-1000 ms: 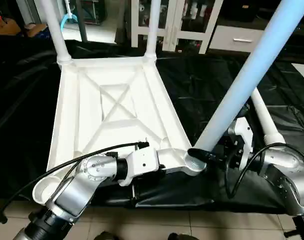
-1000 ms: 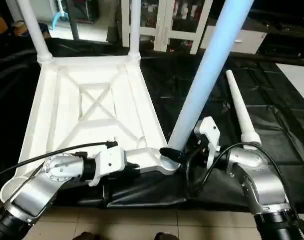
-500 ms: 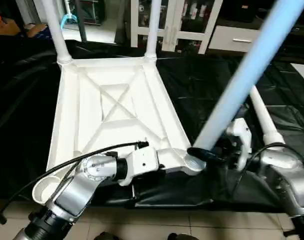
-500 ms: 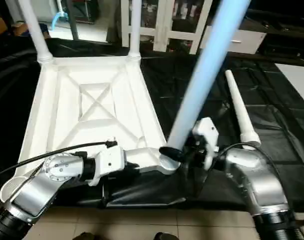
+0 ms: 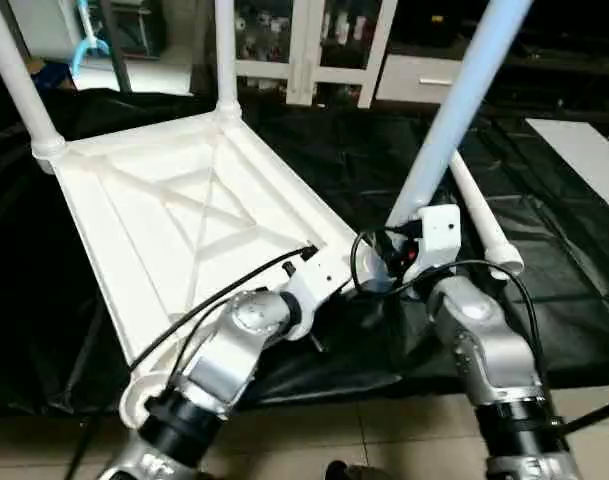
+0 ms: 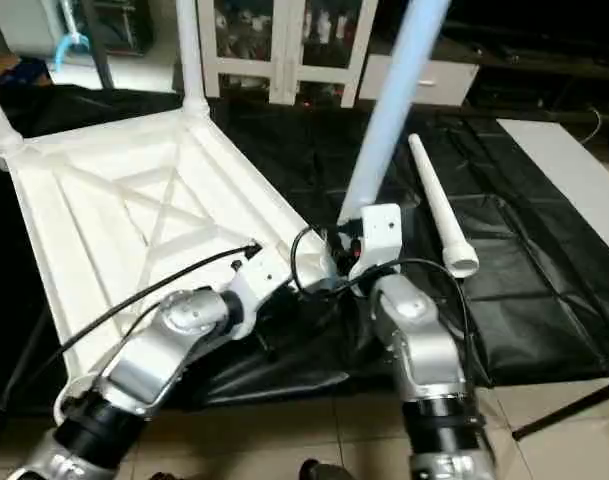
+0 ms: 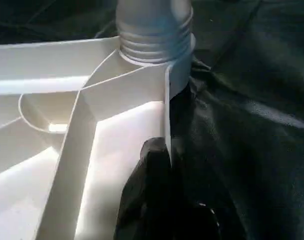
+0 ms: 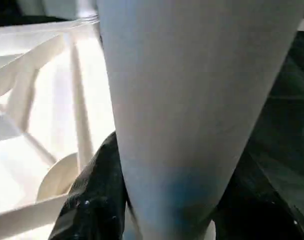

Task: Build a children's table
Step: Rotate leg to tighten

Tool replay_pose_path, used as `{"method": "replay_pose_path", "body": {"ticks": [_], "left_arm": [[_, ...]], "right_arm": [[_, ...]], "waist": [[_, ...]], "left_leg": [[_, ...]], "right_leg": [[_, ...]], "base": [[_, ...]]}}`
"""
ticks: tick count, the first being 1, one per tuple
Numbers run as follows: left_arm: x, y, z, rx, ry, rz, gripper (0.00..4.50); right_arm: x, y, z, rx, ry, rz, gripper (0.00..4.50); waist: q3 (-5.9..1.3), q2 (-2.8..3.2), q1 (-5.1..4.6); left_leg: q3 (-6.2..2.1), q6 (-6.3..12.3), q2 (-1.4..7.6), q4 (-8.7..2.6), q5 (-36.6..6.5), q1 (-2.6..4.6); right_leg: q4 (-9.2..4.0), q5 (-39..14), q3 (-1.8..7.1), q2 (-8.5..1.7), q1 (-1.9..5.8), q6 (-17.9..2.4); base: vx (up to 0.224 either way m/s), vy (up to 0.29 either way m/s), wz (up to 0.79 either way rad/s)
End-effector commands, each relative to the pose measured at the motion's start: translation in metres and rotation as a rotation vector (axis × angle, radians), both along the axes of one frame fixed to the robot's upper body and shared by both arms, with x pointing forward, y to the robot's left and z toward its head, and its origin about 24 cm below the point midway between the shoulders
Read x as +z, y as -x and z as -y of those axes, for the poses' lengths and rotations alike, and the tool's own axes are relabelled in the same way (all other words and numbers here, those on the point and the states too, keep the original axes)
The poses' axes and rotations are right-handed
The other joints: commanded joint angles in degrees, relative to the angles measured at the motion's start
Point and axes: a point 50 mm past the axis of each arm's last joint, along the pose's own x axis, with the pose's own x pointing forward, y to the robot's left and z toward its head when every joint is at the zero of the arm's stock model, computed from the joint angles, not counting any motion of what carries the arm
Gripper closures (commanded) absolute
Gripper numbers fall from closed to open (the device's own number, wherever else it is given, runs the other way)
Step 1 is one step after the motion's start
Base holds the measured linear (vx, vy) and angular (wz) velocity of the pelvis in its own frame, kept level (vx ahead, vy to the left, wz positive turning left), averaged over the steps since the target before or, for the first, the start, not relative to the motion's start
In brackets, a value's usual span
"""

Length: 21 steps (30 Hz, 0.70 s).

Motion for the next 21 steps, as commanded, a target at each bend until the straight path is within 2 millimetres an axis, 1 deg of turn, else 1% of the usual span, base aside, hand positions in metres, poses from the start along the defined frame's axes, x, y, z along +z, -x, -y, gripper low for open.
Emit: {"method": "replay_pose_path", "body": {"ticks": [1,2,4,5,6,7,8,9,10,11,12,13,14,15,17,18,19,20,21], "left_arm": [[0.009,-0.001,-0.001,-0.036,0.009,0.069,4.50],[0.009,0.004,-0.005,-0.097,0.017,0.076,4.50],[0.009,0.013,-0.011,-0.179,0.017,0.067,4.50],[0.009,0.017,-0.014,-0.234,0.015,0.081,4.50],[0.010,0.022,-0.017,-0.287,0.014,0.087,4.50],[0.009,0.027,-0.021,-0.330,0.012,0.081,4.50],[0.009,0.034,-0.028,-0.389,0.003,0.065,4.50],[0.009,0.034,-0.028,-0.389,0.003,0.065,4.50],[0.009,0.037,-0.032,-0.419,-0.003,0.055,4.50],[0.009,0.038,-0.034,-0.426,-0.003,0.050,4.50],[0.010,0.040,-0.036,-0.446,-0.001,0.046,4.50],[0.011,0.042,-0.038,-0.462,0.003,0.040,4.50],[0.011,0.043,-0.038,-0.469,0.006,0.036,4.50],[0.011,0.043,-0.038,-0.479,0.009,0.038,4.50],[0.013,0.044,-0.037,-0.493,0.021,0.039,4.50],[0.014,0.045,-0.035,-0.501,0.031,0.041,4.50],[0.014,0.045,-0.034,-0.503,0.033,0.041,4.50],[0.015,0.045,-0.034,-0.508,0.036,0.042,4.50],[0.015,0.046,-0.033,-0.515,0.036,0.043,4.50]], "right_arm": [[-0.009,0.011,-0.011,0.135,0.009,-0.028,2.62],[-0.003,0.013,-0.006,0.182,0.024,0.014,2.27],[0.003,0.018,0.002,0.236,0.030,0.031,1.92],[0.005,0.022,0.007,0.269,0.041,0.034,1.84],[0.007,0.026,0.013,0.299,0.058,0.036,1.84],[0.008,0.030,0.019,0.330,0.066,0.034,1.60],[0.009,0.036,0.030,0.385,0.082,0.020,1.60],[0.009,0.036,0.030,0.385,0.082,0.020,1.52],[0.009,0.041,0.039,0.433,0.094,0.002,1.47],[0.010,0.043,0.042,0.453,0.098,-0.004,1.40],[0.010,0.046,0.048,0.494,0.108,-0.014,1.28],[0.011,0.049,0.054,0.534,0.122,-0.022,1.17],[0.011,0.049,0.058,0.550,0.135,-0.024,1.17],[0.012,0.049,0.060,0.556,0.141,-0.023,1.17],[0.013,0.048,0.062,0.561,0.146,-0.016,1.17],[0.014,0.046,0.063,0.558,0.143,-0.005,1.17],[0.015,0.045,0.063,0.558,0.138,-0.002,1.17],[0.015,0.045,0.063,0.561,0.129,-0.001,1.32],[0.016,0.046,0.063,0.570,0.116,-0.001,1.42]], "waist": [[-3.05,0.61,-0.04],[-3.11,0.66,0.38],[-3.05,0.61,0.44],[-3.10,0.80,0.70],[-3.09,0.78,0.79],[-3.04,0.51,1.00],[-3.00,0.63,1.45],[-3.09,0.96,1.87],[-3.09,1.07,2.15],[-3.18,1.18,2.48],[-3.18,1.25,2.74],[-3.07,1.12,2.90],[-3.04,1.03,3.25],[-3.05,0.94,3.35],[-3.21,0.92,3.29],[-3.24,0.80,3.33],[-3.27,0.83,3.30],[-3.22,0.70,3.30],[-3.19,0.70,3.29]], "left_leg": [[-0.85,-1.81,1.13,-5.52,-29.6,1.11],[-0.73,-1.37,1.17,-5.49,-28.5,1.11],[-0.42,-0.61,1.31,-5.64,-26.3,0.79],[-0.33,-0.40,1.34,-5.64,-25.4,0.79],[-0.24,-0.28,1.46,-5.58,-25.1,0.92],[0.04,0.19,1.39,-5.39,-24.6,1.04],[0.20,0.51,1.54,-5.36,-24.1,1.23],[0.35,0.74,1.72,-5.35,-23.4,1.47],[0.45,0.70,1.76,-5.25,-22.9,1.65],[0.68,0.71,1.83,-5.23,-21.9,1.82],[0.82,0.77,1.82,-5.10,-20.7,1.76],[0.89,0.90,1.84,-5.11,-20.3,1.62],[1.12,1.09,1.81,-4.97,-20.1,1.77],[1.30,1.24,1.74,-4.84,-19.7,1.91],[1.31,1.39,1.69,-4.78,-18.4,1.61],[1.26,1.66,1.68,-4.80,-16.4,1.28],[1.24,1.74,1.68,-4.81,-16.1,1.25],[1.28,1.83,1.68,-4.79,-15.8,1.27],[1.25,1.89,1.66,-4.82,-16.1,1.23]], "right_leg": [[-4.03,-26.3,0.41,-1.31,1.85,-4.9],[-3.92,-25.2,0.59,-1.44,2.01,-5.6],[-3.48,-22.6,0.96,-1.41,2.18,-6.7],[-3.36,-21.6,1.02,-1.34,2.29,-7.1],[-3.22,-21.0,1.12,-1.33,2.19,-7.4],[-3.11,-20.7,1.33,-1.27,1.96,-7.7],[-3.00,-20.7,1.55,-1.32,1.85,-7.9],[-2.79,-19.4,1.69,-1.29,1.86,-8.4],[-2.70,-18.6,1.70,-1.23,1.66,-8.7],[-2.48,-16.4,1.75,-1.08,1.71,-9.5],[-2.17,-14.6,1.82,-0.92,1.70,-10.1],[-2.02,-14.2,1.92,-0.92,1.80,-10.3],[-1.90,-14.3,2.13,-0.87,1.65,-10.4],[-1.87,-14.7,2.41,-0.82,1.45,-10.5],[-1.63,-14.1,2.51,-0.89,1.76,-10.7],[-1.40,-12.9,2.45,-0.91,2.04,-10.8],[-1.31,-12.6,2.44,-0.92,2.10,-10.9],[-1.36,-12.6,2.42,-0.87,2.09,-10.8],[-1.39,-13.3,2.42,-0.90,2.14,-10.7]], "base": [[0.000,0.000,0.00],[0.000,0.000,0.00],[0.000,0.000,0.00],[0.000,0.000,0.00],[0.000,0.000,0.00],[0.000,0.000,0.00],[0.000,0.000,0.00],[0.000,0.000,0.00],[0.000,0.000,0.00],[0.000,0.000,0.00],[0.000,0.000,0.00],[0.000,0.000,0.00],[0.000,0.000,0.00],[0.000,0.000,0.00],[0.000,0.000,0.00],[0.000,0.000,0.00],[0.000,0.000,0.00],[0.000,0.000,0.00],[0.000,0.000,0.00]]}}
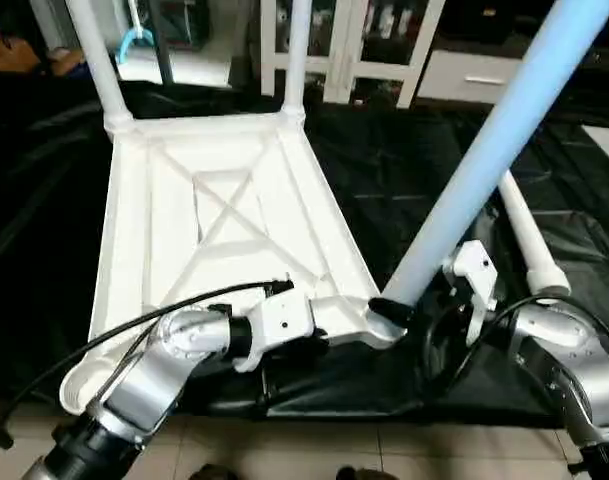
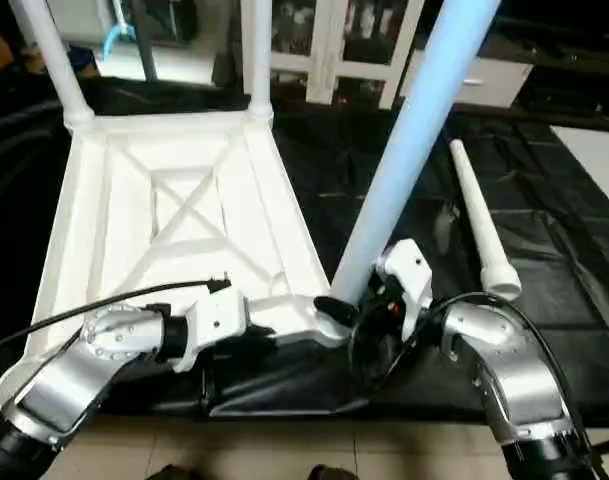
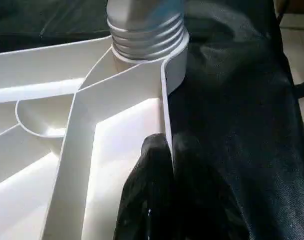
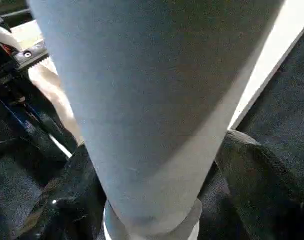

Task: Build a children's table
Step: Rotate leg to tighten

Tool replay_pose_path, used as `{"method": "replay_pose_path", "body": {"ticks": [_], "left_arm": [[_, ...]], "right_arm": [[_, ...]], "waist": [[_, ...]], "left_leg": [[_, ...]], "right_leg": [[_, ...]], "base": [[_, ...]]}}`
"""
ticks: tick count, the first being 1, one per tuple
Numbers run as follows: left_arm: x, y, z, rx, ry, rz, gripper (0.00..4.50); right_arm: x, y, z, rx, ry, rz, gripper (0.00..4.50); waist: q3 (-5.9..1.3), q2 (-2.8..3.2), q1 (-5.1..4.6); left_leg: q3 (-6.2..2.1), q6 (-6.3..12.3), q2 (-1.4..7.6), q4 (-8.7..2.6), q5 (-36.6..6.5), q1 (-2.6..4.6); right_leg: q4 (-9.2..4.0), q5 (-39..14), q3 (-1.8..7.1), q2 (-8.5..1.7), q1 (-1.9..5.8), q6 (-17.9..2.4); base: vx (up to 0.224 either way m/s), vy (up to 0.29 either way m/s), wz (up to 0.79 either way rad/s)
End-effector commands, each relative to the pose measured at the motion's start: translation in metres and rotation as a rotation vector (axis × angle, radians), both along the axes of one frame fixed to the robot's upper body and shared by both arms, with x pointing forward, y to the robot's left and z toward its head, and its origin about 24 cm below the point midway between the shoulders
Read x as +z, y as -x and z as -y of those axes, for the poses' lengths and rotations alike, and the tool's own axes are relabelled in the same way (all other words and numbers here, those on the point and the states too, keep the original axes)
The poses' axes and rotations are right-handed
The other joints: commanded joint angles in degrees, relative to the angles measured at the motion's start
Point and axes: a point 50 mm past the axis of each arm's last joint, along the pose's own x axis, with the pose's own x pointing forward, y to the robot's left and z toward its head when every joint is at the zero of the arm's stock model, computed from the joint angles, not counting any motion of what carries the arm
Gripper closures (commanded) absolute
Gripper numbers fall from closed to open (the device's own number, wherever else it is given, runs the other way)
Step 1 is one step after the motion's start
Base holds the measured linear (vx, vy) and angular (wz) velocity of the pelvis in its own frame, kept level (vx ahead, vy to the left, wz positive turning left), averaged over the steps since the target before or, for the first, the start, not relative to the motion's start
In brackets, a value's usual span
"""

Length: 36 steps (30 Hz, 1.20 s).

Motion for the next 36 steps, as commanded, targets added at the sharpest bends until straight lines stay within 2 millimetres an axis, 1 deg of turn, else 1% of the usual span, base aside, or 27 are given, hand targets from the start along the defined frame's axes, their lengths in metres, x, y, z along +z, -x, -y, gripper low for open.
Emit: {"method": "replay_pose_path", "body": {"ticks": [1,2,3,4,5,7,8,11,12,13,19,20,22,23,24,25,26,27,28,29,30,31,32,33,34,35,36], "left_arm": [[0.010,0.011,0.014,-0.124,0.054,0.021,4.50],[0.010,0.011,0.014,-0.124,0.054,0.021,4.50],[0.010,0.012,0.014,-0.132,0.056,0.020,4.50],[0.010,0.012,0.014,-0.132,0.056,0.020,4.50],[0.010,0.013,0.014,-0.135,0.061,0.016,4.50],[0.010,0.012,0.014,-0.134,0.062,0.015,4.50],[0.010,0.012,0.014,-0.134,0.062,0.015,4.50],[0.009,0.013,0.013,-0.134,0.061,0.010,4.50],[0.009,0.013,0.013,-0.134,0.061,0.007,4.50],[0.009,0.013,0.013,-0.134,0.061,0.007,4.50],[0.008,0.013,0.012,-0.126,0.056,0.003,4.50],[0.007,0.011,0.014,-0.097,0.075,-0.001,4.50],[0.005,0.004,0.020,-0.021,0.088,0.004,4.50],[0.003,0.001,0.021,0.022,0.067,0.008,4.50],[0.001,-0.002,0.022,0.047,0.048,0.011,4.50],[-0.001,-0.003,0.023,0.068,0.031,0.013,4.50],[-0.002,-0.006,0.024,0.096,0.020,0.016,4.50],[-0.005,-0.011,0.029,0.164,0.003,0.018,4.50],[-0.006,-0.013,0.032,0.205,-0.003,0.018,4.50],[-0.009,-0.019,0.038,0.291,-0.017,0.016,4.50],[-0.009,-0.019,0.038,0.291,-0.017,0.016,4.50],[-0.009,-0.023,0.041,0.352,-0.018,0.017,4.50],[-0.009,-0.023,0.041,0.352,-0.018,0.017,4.50],[-0.009,-0.023,0.041,0.352,-0.018,0.017,4.50],[-0.008,-0.030,0.052,0.404,-0.005,0.013,4.50],[-0.007,-0.032,0.055,0.414,-0.002,0.015,4.50],[-0.006,-0.033,0.055,0.407,0.003,0.027,4.50]], "right_arm": [[0.008,-0.004,0.014,-0.042,-0.008,0.019,1.42],[0.008,-0.004,0.014,-0.042,-0.008,0.019,1.53],[0.008,-0.003,0.013,-0.012,-0.038,0.005,1.62],[0.008,-0.003,0.013,-0.012,-0.038,0.005,1.72],[0.008,-0.004,0.012,0.011,-0.051,0.001,1.85],[0.007,-0.004,0.011,0.026,-0.060,-0.004,1.92],[0.007,-0.003,0.011,0.031,-0.064,-0.006,2.14],[0.006,-0.003,0.011,0.032,-0.069,-0.008,2.28],[0.006,-0.002,0.011,0.033,-0.071,-0.010,2.44],[0.006,-0.002,0.011,0.033,-0.071,-0.011,2.44],[0.000,-0.002,0.010,-0.015,-0.059,-0.011,2.53],[-0.004,-0.006,0.008,-0.087,-0.042,-0.004,2.54],[-0.013,-0.015,0.005,-0.256,-0.009,0.009,2.55],[-0.017,-0.019,0.003,-0.334,0.001,0.003,2.56],[-0.019,-0.021,0.002,-0.374,0.006,-0.002,2.57],[-0.021,-0.023,0.001,-0.413,0.014,-0.007,2.58],[-0.025,-0.026,-0.001,-0.465,0.023,-0.021,2.59],[-0.032,-0.030,-0.005,-0.535,0.080,-0.039,2.59],[-0.036,-0.033,-0.008,-0.575,0.102,-0.044,2.59],[-0.043,-0.039,-0.016,-0.652,0.150,-0.049,2.59],[-0.043,-0.039,-0.016,-0.652,0.150,-0.049,2.59],[-0.044,-0.042,-0.021,-0.688,0.152,-0.045,2.60],[-0.044,-0.042,-0.021,-0.688,0.152,-0.045,2.61],[-0.044,-0.042,-0.021,-0.688,0.152,-0.045,2.61],[-0.045,-0.051,-0.047,-0.714,0.114,-0.041,2.61],[-0.045,-0.054,-0.059,-0.705,0.103,-0.042,2.61],[-0.043,-0.055,-0.067,-0.675,0.070,-0.043,2.61]], "waist": [[-3.23,0.18,-0.09],[-3.23,0.18,-0.09],[-3.17,0.02,-0.12],[-3.13,0.09,-0.06],[-3.15,0.03,-0.06],[-3.09,0.04,-0.07],[-3.10,0.03,-0.09],[-3.15,-0.01,-0.05],[-3.15,-0.03,-0.06],[-3.16,0.07,-0.03],[-3.15,0.03,-0.12],[-3.28,-0.15,-0.22],[-3.19,0.03,-0.40],[-3.14,-0.05,-0.88],[-3.22,-0.09,-1.10],[-3.27,-0.22,-1.44],[-3.25,-0.21,-1.65],[-3.17,-0.15,-1.94],[-3.09,-0.09,-2.05],[-3.33,0.10,-2.37],[-3.23,-0.07,-2.61],[-3.33,-0.18,-2.56],[-3.18,-0.18,-2.72],[-3.18,-0.18,-2.72],[-3.20,-0.44,-2.89],[-3.14,-0.18,-3.47],[-3.15,-0.21,-3.76]], "left_leg": [[-0.24,1.90,1.55,-4.46,-16.7,1.16],[-0.24,1.90,1.55,-4.46,-16.7,1.16],[-0.25,1.69,1.55,-4.47,-17.8,1.20],[-0.28,1.60,1.59,-4.50,-18.1,1.22],[-0.26,1.52,1.60,-4.46,-18.3,1.25],[-0.29,1.48,1.61,-4.53,-18.3,1.18],[-0.29,1.45,1.60,-4.53,-18.0,1.11],[-0.26,1.49,1.57,-4.51,-17.2,1.03],[-0.25,1.57,1.55,-4.50,-17.0,1.03],[-0.25,1.57,1.56,-4.50,-16.9,1.06],[-0.24,1.37,1.52,-4.52,-17.3,1.00],[-0.26,1.27,1.52,-4.48,-17.4,0.97],[-0.21,0.69,1.48,-4.54,-17.6,0.92],[-0.39,-0.49,1.31,-4.75,-18.0,0.64],[-0.55,-1.07,1.25,-4.81,-18.3,0.51],[-0.74,-1.79,1.17,-4.90,-19.5,0.45],[-0.64,-1.78,1.25,-4.69,-21.0,1.00],[-0.60,-1.69,1.15,-4.60,-22.0,1.09],[-0.69,-1.86,1.11,-4.68,-22.2,0.94],[-0.77,-2.69,1.08,-4.59,-22.5,1.03],[-0.86,-2.92,0.95,-4.62,-22.9,0.93],[-0.95,-2.79,0.81,-4.45,-24.6,1.26],[-1.07,-2.22,0.65,-4.38,-25.9,1.11],[-1.07,-2.22,0.65,-4.38,-25.9,1.11],[-1.14,-2.10,0.67,-4.35,-26.6,1.12],[-1.52,-2.65,0.51,-4.43,-27.9,1.04],[-1.73,-2.79,0.45,-4.45,-28.6,0.98]], "right_leg": [[-3.18,-14.8,0.82,-1.06,2.46,-10.0],[-3.18,-14.8,0.82,-1.06,2.46,-10.0],[-3.39,-17.0,0.83,-1.07,2.35,-9.4],[-3.45,-17.6,0.86,-1.14,2.31,-9.3],[-3.50,-17.9,0.89,-1.11,2.22,-9.2],[-3.47,-17.9,0.86,-1.05,2.20,-9.1],[-3.42,-17.6,0.87,-1.05,2.25,-9.1],[-3.33,-16.9,0.87,-1.07,2.35,-9.1],[-3.32,-16.8,0.87,-1.07,2.35,-9.1],[-3.31,-16.8,0.87,-1.07,2.35,-9.1],[-3.39,-17.4,0.84,-1.05,2.32,-9.0],[-3.39,-17.8,0.83,-1.07,2.39,-8.9],[-3.51,-19.1,0.89,-1.09,2.10,-8.5],[-3.59,-21.0,0.76,-1.05,2.21,-7.8],[-3.52,-21.9,0.67,-1.08,2.36,-7.4],[-3.70,-24.1,0.54,-1.13,2.46,-6.4],[-4.08,-25.1,0.66,-1.05,1.92,-6.0],[-4.26,-26.0,0.73,-0.95,1.68,-5.9],[-4.31,-26.5,0.67,-0.95,1.68,-5.7],[-4.24,-27.1,0.61,-0.92,1.57,-5.5],[-4.46,-27.9,0.47,-0.88,1.54,-5.2],[-4.80,-29.9,0.27,-0.82,1.57,-4.0],[-5.23,-31.6,0.12,-0.81,1.39,-3.0],[-5.23,-31.6,0.12,-0.81,1.39,-3.0],[-5.44,-32.7,0.06,-0.86,1.13,-2.5],[-5.58,-34.4,-0.33,-0.86,1.08,-2.3],[-5.70,-35.1,-0.57,-0.83,1.22,-1.9]], "base": [[0.000,0.000,0.00],[0.000,0.000,0.00],[0.000,0.000,0.00],[0.000,0.000,0.00],[0.000,0.000,0.00],[0.000,0.000,0.00],[0.000,0.000,0.00],[0.000,0.000,0.00],[0.000,0.000,0.00],[0.000,0.000,0.00],[0.000,0.000,0.00],[0.000,0.000,0.00],[0.000,0.000,0.00],[0.000,0.000,0.00],[0.000,0.000,0.00],[0.000,0.000,0.00],[0.000,0.000,0.00],[0.000,0.000,0.00],[0.000,0.000,0.00],[0.000,0.000,0.00],[0.000,0.000,0.00],[0.000,0.000,0.00],[0.000,0.000,0.00],[0.000,0.000,0.00],[0.000,0.000,0.00],[0.000,0.000,0.00],[0.000,0.000,0.00]]}}
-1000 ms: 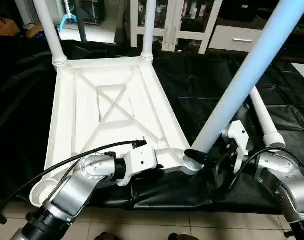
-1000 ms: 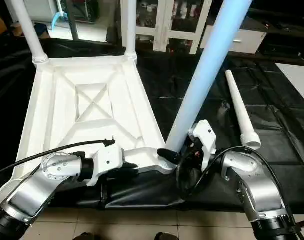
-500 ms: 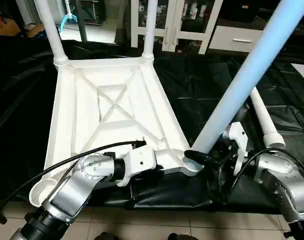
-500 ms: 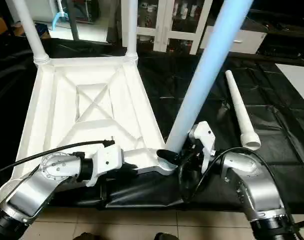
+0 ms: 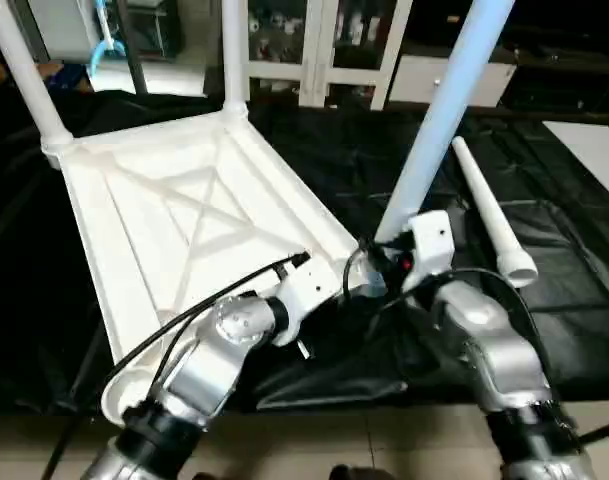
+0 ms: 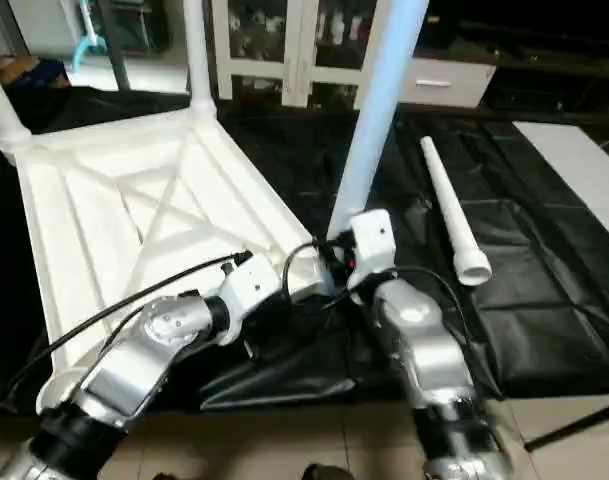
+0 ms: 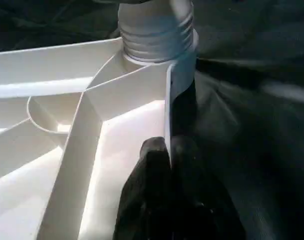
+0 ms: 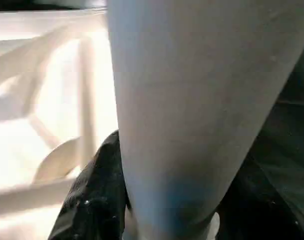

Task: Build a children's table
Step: Rotate leg to tighten

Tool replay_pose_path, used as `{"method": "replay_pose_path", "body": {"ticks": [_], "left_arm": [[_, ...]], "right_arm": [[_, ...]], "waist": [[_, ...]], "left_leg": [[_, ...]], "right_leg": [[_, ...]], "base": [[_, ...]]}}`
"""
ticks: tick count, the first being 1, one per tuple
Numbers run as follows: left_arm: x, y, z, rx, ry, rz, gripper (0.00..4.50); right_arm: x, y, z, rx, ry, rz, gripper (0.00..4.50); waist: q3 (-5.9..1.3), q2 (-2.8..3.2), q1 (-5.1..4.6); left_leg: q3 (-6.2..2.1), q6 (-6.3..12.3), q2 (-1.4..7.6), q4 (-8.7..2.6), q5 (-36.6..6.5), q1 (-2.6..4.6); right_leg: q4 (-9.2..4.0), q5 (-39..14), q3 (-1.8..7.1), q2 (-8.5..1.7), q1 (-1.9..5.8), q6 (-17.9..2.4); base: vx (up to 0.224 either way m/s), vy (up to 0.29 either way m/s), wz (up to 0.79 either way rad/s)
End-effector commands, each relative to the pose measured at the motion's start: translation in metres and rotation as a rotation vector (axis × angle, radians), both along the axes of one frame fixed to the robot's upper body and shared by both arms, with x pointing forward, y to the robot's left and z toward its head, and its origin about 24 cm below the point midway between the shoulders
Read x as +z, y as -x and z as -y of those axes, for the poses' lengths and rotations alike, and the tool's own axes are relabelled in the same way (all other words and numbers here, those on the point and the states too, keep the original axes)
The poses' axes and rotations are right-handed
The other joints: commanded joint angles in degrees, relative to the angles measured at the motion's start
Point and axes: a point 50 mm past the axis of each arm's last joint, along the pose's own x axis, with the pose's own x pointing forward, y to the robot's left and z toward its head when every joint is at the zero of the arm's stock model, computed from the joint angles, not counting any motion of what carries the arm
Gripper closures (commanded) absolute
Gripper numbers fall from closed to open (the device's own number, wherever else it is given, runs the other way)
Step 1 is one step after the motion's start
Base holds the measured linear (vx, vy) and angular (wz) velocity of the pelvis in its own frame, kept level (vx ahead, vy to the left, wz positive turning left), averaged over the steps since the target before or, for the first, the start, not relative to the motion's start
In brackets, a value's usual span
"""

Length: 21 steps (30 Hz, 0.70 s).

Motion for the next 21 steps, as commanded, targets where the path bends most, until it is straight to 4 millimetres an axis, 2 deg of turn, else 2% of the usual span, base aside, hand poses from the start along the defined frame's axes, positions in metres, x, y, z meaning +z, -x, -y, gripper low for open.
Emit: {"method": "replay_pose_path", "body": {"ticks": [1,3,4,5,6,7,8,9,10,11,12,13,14,15,16,18,19,20,21], "left_arm": [[0.001,0.003,0.012,-0.034,0.010,0.004,4.50],[0.002,0.002,0.011,-0.037,0.010,0.014,4.50],[0.002,0.002,0.007,-0.055,-0.001,0.028,4.50],[0.003,0.004,0.003,-0.096,-0.009,0.041,4.50],[0.003,0.008,-0.002,-0.154,-0.020,0.061,4.50],[0.003,0.011,-0.005,-0.185,-0.021,0.062,4.50],[0.003,0.021,-0.014,-0.304,-0.029,0.069,4.50],[0.003,0.021,-0.014,-0.304,-0.029,0.069,4.50],[0.003,0.021,-0.014,-0.304,-0.029,0.069,4.50],[0.004,0.027,-0.018,-0.372,-0.026,0.078,4.50],[0.004,0.033,-0.023,-0.414,-0.023,0.076,4.50],[0.005,0.037,-0.025,-0.443,-0.018,0.079,4.50],[0.005,0.041,-0.028,-0.471,-0.012,0.071,4.50],[0.005,0.041,-0.028,-0.471,-0.012,0.071,4.50],[0.005,0.045,-0.030,-0.495,-0.006,0.063,4.50],[0.005,0.047,-0.030,-0.512,-0.004,0.057,4.50],[0.005,0.047,-0.030,-0.512,-0.004,0.057,4.50],[0.006,0.050,-0.032,-0.530,0.010,0.051,4.50],[0.007,0.051,-0.033,-0.543,0.019,0.047,4.50]], "right_arm": [[-0.027,0.007,-0.003,-0.010,0.075,-0.109,2.61],[-0.026,0.007,-0.007,0.009,0.056,-0.103,2.61],[-0.021,0.008,-0.009,0.064,0.023,-0.077,2.61],[-0.015,0.010,-0.009,0.121,0.021,-0.038,2.05],[-0.009,0.015,-0.009,0.216,0.012,-0.007,1.91],[-0.006,0.017,-0.006,0.238,0.010,0.005,1.91],[0.004,0.026,0.005,0.326,-0.007,0.040,1.84],[0.004,0.026,0.005,0.326,-0.007,0.040,1.84],[0.004,0.026,0.005,0.326,-0.007,0.040,1.57],[0.010,0.030,0.013,0.362,-0.025,0.048,1.49],[0.015,0.036,0.021,0.426,-0.041,0.049,1.46],[0.018,0.041,0.028,0.489,-0.044,0.052,1.46],[0.022,0.046,0.035,0.549,-0.044,0.049,1.31],[0.022,0.046,0.035,0.549,-0.044,0.049,1.16],[0.025,0.051,0.042,0.600,-0.043,0.046,1.08],[0.026,0.053,0.047,0.625,-0.044,0.041,1.04],[0.026,0.053,0.047,0.625,-0.044,0.041,0.91],[0.027,0.055,0.056,0.646,-0.022,0.034,0.91],[0.027,0.057,0.065,0.684,0.006,0.021,0.91]], "waist": [[-2.72,0.36,-0.28],[-2.88,0.65,-0.18],[-2.94,0.49,-0.22],[-2.87,0.64,-0.04],[-2.93,0.70,0.10],[-2.99,0.72,0.38],[-3.05,0.69,0.60],[-3.12,0.75,0.90],[-3.04,0.75,0.80],[-2.99,0.80,1.06],[-2.99,0.80,1.06],[-3.15,0.90,1.58],[-3.13,1.40,2.29],[-2.91,1.18,2.53],[-3.03,0.94,2.79],[-3.15,0.86,3.14],[-3.25,0.82,3.31],[-3.22,0.95,3.44],[-3.24,0.75,3.47]], "left_leg": [[-1.50,-2.58,0.69,-4.99,-29.7,0.70],[-1.52,-2.24,0.88,-5.11,-29.7,0.87],[-1.53,-1.97,0.92,-5.18,-29.6,0.75],[-1.51,-1.76,1.04,-5.37,-29.1,0.62],[-1.48,-1.74,1.11,-5.37,-28.9,0.62],[-1.24,-1.38,1.31,-5.38,-28.1,0.71],[-1.21,-1.00,1.33,-5.43,-27.1,0.65],[-1.06,-0.38,1.56,-5.47,-25.2,0.48],[-0.86,-0.16,1.52,-5.46,-24.8,0.47],[-0.50,0.27,1.52,-5.30,-24.2,0.82],[-0.50,0.27,1.52,-5.30,-24.2,0.82],[-0.35,0.63,1.76,-5.21,-23.2,1.27],[-0.22,1.18,1.94,-5.15,-21.1,1.43],[0.20,1.54,2.05,-5.09,-19.8,1.56],[0.47,1.93,1.90,-4.85,-19.1,1.43],[0.53,2.16,1.85,-4.70,-17.6,1.23],[0.64,2.46,1.74,-4.64,-15.2,1.01],[0.65,2.39,1.70,-4.65,-14.7,1.06],[0.61,2.44,1.74,-4.66,-14.9,1.05]], "right_leg": [[-5.60,-34.9,-0.62,-1.05,1.75,-1.8],[-5.58,-31.5,-0.66,-1.12,1.74,-2.9],[-5.54,-30.4,-0.78,-1.11,1.94,-3.2],[-5.41,-28.4,-0.80,-1.21,2.08,-3.9],[-5.24,-27.3,-0.73,-1.24,2.12,-4.2],[-4.79,-23.9,-0.41,-1.17,2.04,-5.6],[-4.75,-22.5,-0.36,-1.19,2.33,-5.8],[-4.19,-19.5,-0.09,-1.36,2.61,-6.8],[-4.07,-18.8,-0.01,-1.21,2.34,-7.4],[-4.13,-18.6,0.13,-1.17,2.14,-8.3],[-4.13,-18.6,0.13,-1.17,2.14,-8.3],[-3.94,-17.5,0.23,-1.16,2.19,-8.7],[-3.56,-14.4,0.34,-1.12,2.32,-9.4],[-3.45,-12.4,0.48,-0.89,1.99,-10.2],[-3.20,-12.1,0.68,-0.84,2.12,-10.7],[-2.84,-11.6,0.95,-0.87,2.29,-10.7],[-2.54,-10.4,1.08,-0.87,2.46,-11.1],[-2.51,-10.4,1.04,-0.87,2.48,-11.2],[-2.53,-10.8,1.01,-0.88,2.63,-11.1]], "base": [[0.000,0.000,0.00],[0.000,0.000,0.00],[0.000,0.000,0.00],[0.000,0.000,0.00],[0.000,0.000,0.00],[0.000,0.000,0.00],[0.000,0.000,0.00],[0.000,0.000,0.00],[0.000,0.000,0.00],[0.000,0.000,0.00],[0.000,0.000,0.00],[0.000,0.000,0.00],[0.000,0.000,0.00],[0.055,-0.015,0.15],[0.000,0.000,0.00],[0.000,0.000,0.00],[0.000,0.000,0.00],[0.000,0.000,0.00],[0.000,0.000,0.00]]}}
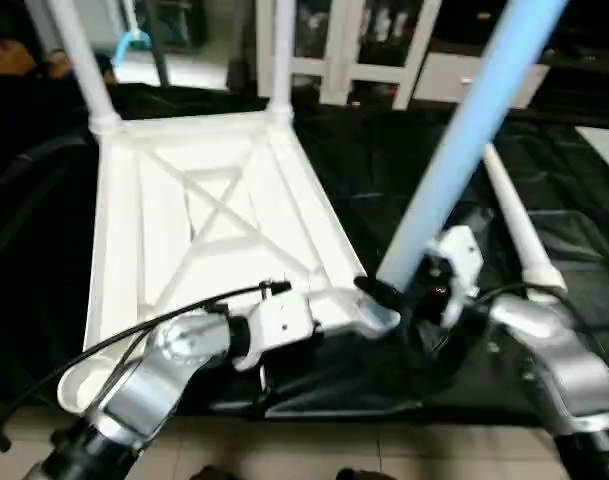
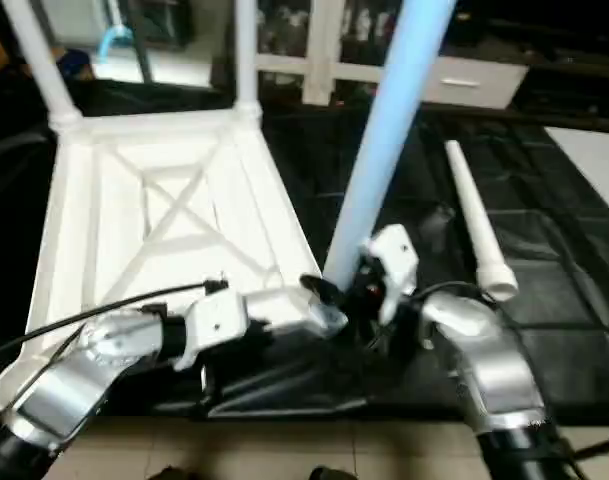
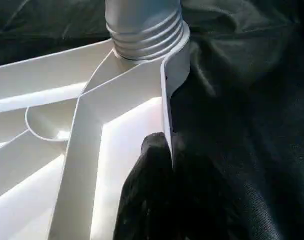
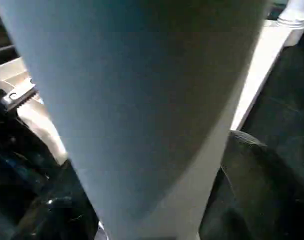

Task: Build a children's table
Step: Rotate leg to tighten

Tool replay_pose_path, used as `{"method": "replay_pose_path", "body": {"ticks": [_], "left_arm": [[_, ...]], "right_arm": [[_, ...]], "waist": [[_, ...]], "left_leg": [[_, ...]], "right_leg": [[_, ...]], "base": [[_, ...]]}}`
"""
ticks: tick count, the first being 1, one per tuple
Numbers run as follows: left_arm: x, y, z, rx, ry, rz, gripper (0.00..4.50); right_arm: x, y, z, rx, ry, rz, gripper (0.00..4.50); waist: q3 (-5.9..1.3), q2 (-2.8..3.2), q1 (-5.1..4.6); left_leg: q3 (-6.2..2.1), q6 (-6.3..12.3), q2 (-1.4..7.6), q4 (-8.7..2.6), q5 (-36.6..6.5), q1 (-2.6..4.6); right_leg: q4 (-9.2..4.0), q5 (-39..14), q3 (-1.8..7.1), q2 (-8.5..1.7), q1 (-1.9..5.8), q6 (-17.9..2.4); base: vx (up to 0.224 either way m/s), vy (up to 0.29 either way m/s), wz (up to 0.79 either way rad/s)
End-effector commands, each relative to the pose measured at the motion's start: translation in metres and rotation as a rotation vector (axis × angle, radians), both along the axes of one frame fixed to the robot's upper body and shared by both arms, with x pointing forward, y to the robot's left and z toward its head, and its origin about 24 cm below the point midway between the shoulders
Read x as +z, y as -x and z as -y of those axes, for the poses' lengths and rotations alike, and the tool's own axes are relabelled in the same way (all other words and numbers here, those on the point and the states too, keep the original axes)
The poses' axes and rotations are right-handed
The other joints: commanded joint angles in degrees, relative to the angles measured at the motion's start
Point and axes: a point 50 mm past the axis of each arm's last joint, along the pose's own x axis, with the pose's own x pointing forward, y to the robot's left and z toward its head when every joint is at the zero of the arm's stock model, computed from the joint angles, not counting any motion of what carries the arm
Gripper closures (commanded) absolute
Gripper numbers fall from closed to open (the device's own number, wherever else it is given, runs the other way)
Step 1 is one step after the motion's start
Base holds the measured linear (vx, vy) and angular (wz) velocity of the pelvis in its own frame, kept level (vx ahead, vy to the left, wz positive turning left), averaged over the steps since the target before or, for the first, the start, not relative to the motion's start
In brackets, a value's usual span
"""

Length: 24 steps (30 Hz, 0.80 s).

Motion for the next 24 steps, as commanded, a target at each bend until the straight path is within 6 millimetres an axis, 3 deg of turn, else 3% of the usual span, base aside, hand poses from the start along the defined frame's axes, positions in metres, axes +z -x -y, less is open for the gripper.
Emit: {"method": "replay_pose_path", "body": {"ticks": [1,7,18,24], "left_arm": [[0.0032,0.0135,0.0112,-0.127,0.048,-0.020,4.50],[0.0040,0.0135,0.0093,-0.134,0.060,-0.024,4.50],[0.0040,0.0133,0.0081,-0.133,0.066,-0.035,4.50],[0.0030,0.0099,0.0080,-0.103,0.046,-0.028,4.50]], "right_arm": [[0.0043,0.0048,0.0206,0.062,0.051,0.004,0.91],[0.0031,0.0061,0.0272,0.120,0.031,-0.040,1.47],[0.0028,0.0084,0.0263,0.168,-0.002,-0.056,2.38],[-0.0054,0.0038,0.0270,0.081,0.047,-0.062,2.51]], "waist": [[-3.32,0.21,0.00],[-3.02,-0.20,-0.02],[-3.20,-0.21,-0.03],[-3.16,-0.18,-0.17]], "left_leg": [[0.00,2.50,1.53,-4.20,-15.1,1.28],[0.09,2.02,1.63,-4.34,-18.2,1.20],[0.16,1.98,1.58,-4.23,-16.7,1.08],[0.16,1.64,1.57,-4.28,-17.3,1.06]], "right_leg": [[-2.78,-11.5,0.83,-0.89,2.69,-10.8],[-3.46,-18.6,0.95,-1.08,2.27,-9.1],[-3.31,-17.3,0.91,-1.02,2.34,-9.1],[-3.36,-18.1,0.85,-0.98,2.34,-9.0]], "base": [[0.000,0.000,0.00],[0.000,0.000,0.00],[0.000,0.000,0.00],[0.000,0.000,0.00]]}}
